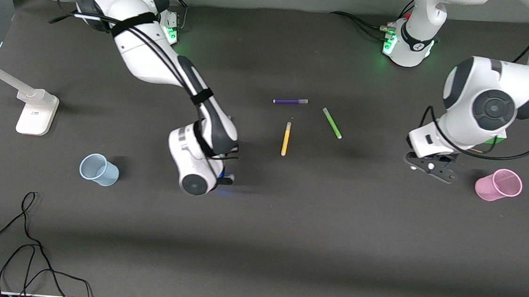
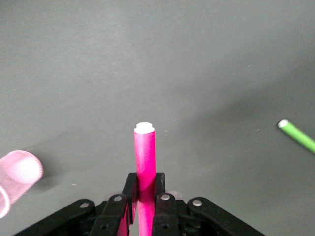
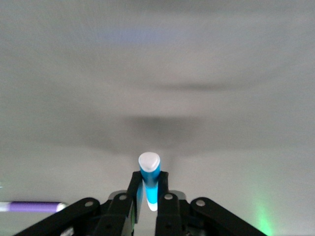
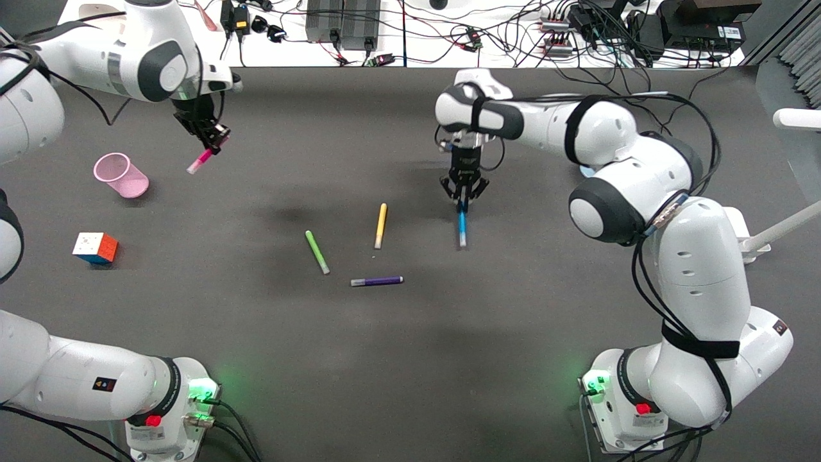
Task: Place pink and blue markers in matching cups
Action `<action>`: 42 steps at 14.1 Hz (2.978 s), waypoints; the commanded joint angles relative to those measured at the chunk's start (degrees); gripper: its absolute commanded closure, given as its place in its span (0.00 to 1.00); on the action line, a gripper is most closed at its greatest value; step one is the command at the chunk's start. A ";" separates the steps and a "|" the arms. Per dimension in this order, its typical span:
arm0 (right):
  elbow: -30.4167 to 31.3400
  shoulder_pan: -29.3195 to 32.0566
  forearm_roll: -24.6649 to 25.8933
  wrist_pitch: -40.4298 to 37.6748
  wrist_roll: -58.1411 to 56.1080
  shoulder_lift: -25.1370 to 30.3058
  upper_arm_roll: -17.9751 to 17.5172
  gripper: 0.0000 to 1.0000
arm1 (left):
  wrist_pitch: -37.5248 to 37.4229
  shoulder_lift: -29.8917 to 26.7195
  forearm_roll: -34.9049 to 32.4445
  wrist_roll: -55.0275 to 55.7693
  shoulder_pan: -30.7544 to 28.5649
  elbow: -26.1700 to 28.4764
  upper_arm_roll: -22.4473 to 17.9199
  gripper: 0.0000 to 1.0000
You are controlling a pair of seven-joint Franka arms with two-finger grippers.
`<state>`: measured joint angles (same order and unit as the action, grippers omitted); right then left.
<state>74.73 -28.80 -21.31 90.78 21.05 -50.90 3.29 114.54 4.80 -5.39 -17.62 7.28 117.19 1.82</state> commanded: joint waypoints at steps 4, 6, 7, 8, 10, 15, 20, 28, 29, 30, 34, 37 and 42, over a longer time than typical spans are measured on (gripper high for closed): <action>-0.72 3.66 0.82 -1.75 2.77 10.80 3.81 1.00 | 1.99 -1.46 -0.76 -27.08 -13.58 0.76 0.37 1.00; -0.64 3.83 5.64 -1.75 1.89 14.93 5.23 1.00 | 4.98 -0.67 -0.67 -36.47 -17.19 0.85 0.37 1.00; -0.73 4.18 7.67 -1.49 1.71 16.52 6.11 1.00 | 6.30 -0.15 -0.67 -40.09 -18.69 0.85 0.37 1.00; -0.90 4.62 8.56 -1.05 1.71 17.93 6.98 1.00 | 7.36 0.38 -0.67 -43.08 -19.92 0.94 0.37 1.00; -0.99 4.37 9.35 0.00 1.71 20.48 10.57 1.00 | 9.29 1.44 0.20 -49.15 -22.56 1.03 0.46 1.00; 0.41 4.45 13.31 4.03 0.92 25.93 17.00 1.00 | 14.91 5.29 16.95 -75.65 -30.29 2.43 0.46 1.00; 7.07 4.36 17.09 13.60 -2.07 29.62 21.41 1.00 | 14.23 11.80 33.33 -98.37 -35.23 0.42 0.46 1.00; 26.92 3.92 20.33 32.40 -8.31 39.11 25.98 1.00 | 10.72 15.76 37.02 -103.39 -35.66 -4.50 0.55 1.00; 30.96 3.92 21.74 36.27 -8.22 40.95 25.98 1.00 | 9.84 16.72 39.21 -106.10 -36.88 -5.29 0.55 1.00; 34.92 3.92 22.01 40.57 -8.31 42.45 25.98 1.00 | 8.87 17.87 41.32 -108.48 -37.33 -5.91 0.55 1.00; 43.91 4.01 22.36 52.45 -9.09 43.87 26.07 1.00 | 7.19 18.93 41.96 -109.30 -37.34 -7.93 0.46 1.00; 49.79 4.10 22.54 60.89 -11.55 43.43 27.03 1.00 | 4.65 19.02 41.52 -109.30 -37.34 -9.78 0.46 0.80; 52.44 4.01 22.63 63.11 -13.41 41.85 27.65 1.00 | 4.38 19.11 41.43 -109.38 -37.34 -10.93 0.37 0.00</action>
<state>125.81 -24.01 0.02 152.81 8.58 -9.70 30.26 120.33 23.49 35.25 -125.58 -29.73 107.23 2.27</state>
